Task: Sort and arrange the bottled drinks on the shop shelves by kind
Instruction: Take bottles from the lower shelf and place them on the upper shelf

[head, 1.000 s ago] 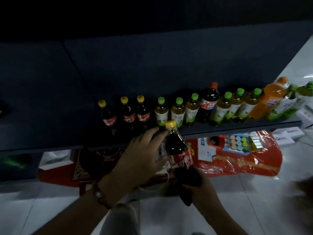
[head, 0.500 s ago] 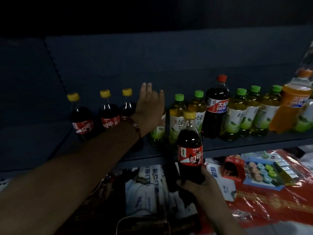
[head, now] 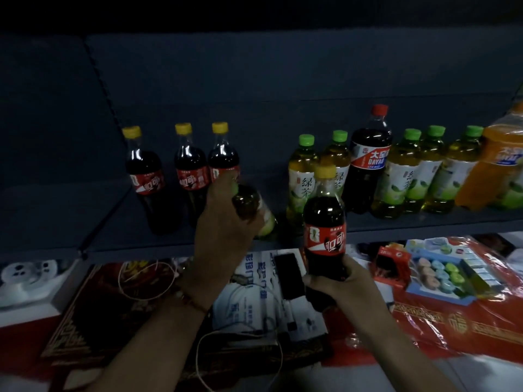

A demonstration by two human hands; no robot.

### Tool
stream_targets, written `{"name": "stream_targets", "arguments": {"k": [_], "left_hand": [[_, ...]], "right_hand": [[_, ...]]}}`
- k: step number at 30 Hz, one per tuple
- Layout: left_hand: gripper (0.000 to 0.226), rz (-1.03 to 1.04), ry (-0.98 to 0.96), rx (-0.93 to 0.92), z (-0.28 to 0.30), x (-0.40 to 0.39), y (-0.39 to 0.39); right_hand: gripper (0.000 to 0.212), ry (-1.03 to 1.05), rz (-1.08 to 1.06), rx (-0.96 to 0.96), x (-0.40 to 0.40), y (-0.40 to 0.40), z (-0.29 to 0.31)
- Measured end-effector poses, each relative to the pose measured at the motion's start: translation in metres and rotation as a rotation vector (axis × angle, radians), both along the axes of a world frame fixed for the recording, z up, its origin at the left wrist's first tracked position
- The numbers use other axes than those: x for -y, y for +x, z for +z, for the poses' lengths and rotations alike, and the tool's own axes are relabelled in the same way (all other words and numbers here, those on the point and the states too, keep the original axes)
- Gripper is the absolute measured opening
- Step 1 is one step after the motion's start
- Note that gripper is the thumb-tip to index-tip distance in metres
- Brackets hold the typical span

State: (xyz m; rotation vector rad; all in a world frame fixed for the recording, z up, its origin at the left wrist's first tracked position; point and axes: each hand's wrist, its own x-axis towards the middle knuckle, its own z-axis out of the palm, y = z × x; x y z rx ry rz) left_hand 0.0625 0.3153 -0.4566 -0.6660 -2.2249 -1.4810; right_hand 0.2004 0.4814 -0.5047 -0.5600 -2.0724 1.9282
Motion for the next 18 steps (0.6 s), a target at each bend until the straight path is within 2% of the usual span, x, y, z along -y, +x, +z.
{"name": "stream_targets", "arguments": {"k": [2,5,10,18], "left_hand": [[0.083,0.018,0.172,0.116,-0.01,0.028,0.021],[0.087,0.091,0.271,0.145,-0.029,0.066,0.035],[0.089,0.155,0.305,0.187,-0.042,0.097,0.021],[0.089,0.224,0.292,0.235,-0.052,0.122,0.004]], "right_hand": [[0.036,0.035,0.014,-0.022,0.003,-0.014,0.006],[0.041,0.118,0.041,-0.075,0.01,-0.048,0.016],[0.053,0.243,0.044,-0.191,0.025,-0.13,0.016],[0.059,0.219,-0.037,-0.167,0.031,-0.196,-0.014]]}}
